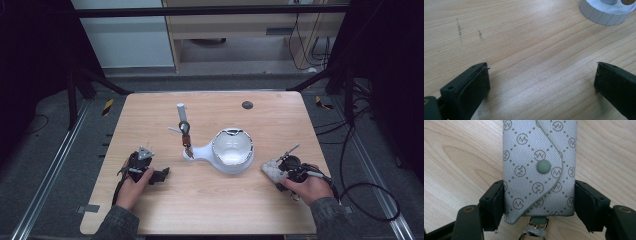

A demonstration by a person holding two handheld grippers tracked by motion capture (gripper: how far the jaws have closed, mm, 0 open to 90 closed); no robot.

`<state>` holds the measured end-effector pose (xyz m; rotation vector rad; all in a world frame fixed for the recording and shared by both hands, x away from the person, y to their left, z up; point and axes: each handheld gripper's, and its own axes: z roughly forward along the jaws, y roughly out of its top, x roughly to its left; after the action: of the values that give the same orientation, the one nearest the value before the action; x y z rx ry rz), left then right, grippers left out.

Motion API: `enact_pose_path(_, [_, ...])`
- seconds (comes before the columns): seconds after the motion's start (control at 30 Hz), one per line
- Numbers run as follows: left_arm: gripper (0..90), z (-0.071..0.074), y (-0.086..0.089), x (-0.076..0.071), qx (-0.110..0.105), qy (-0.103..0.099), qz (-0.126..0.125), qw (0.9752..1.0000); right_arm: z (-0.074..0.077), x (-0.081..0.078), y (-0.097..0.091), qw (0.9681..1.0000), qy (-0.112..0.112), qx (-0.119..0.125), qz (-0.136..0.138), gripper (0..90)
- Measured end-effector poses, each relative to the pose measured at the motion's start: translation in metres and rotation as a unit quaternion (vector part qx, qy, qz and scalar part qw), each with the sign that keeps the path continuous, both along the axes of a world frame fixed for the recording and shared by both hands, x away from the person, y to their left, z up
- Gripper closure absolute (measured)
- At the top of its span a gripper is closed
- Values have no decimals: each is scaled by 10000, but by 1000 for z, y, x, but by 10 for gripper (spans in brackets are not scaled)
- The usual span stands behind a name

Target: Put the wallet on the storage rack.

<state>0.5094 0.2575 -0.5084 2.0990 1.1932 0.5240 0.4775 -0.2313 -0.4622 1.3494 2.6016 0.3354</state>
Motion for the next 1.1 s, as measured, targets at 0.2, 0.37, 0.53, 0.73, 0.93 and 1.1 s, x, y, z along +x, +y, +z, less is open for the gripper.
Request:
enact_pose_path(0.2, [0,0,0,0,0,-1,1,10000,19,-6,1,9996,-181,-68,210,303])
enact_pose_path(0.37, [0,0,0,0,1,0,-1,10000,31,-8,2,9987,-333,-116,359,303])
enact_pose_path(0.53, [0,0,0,0,1,0,-1,10000,43,-10,6,9977,-475,-162,449,303])
enact_pose_path(0.73, [0,0,0,0,1,1,0,10000,54,-12,12,9961,-613,-209,593,303])
enact_pose_path(0.93, [0,0,0,0,3,0,-1,10000,67,-12,22,9939,-736,-291,768,303])
enact_pose_path(1.1, [0,0,0,0,3,0,0,10000,76,-13,28,9922,-822,-336,876,303])
